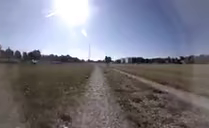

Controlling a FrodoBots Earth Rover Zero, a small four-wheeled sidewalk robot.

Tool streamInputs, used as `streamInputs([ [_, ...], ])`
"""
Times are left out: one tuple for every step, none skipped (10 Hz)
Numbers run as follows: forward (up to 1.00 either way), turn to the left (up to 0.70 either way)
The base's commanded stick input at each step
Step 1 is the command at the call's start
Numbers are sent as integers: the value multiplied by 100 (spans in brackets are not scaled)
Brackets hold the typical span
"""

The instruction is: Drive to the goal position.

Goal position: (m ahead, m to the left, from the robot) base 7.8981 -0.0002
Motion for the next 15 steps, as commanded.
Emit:
streamInputs([
  [50, 0],
  [50, 0],
  [50, 0],
  [50, 0],
  [50, 0],
  [50, 0],
  [50, 0],
  [50, 0],
  [50, 0],
  [50, 0],
  [50, 0],
  [50, 0],
  [50, 0],
  [50, 0],
  [50, 0],
])
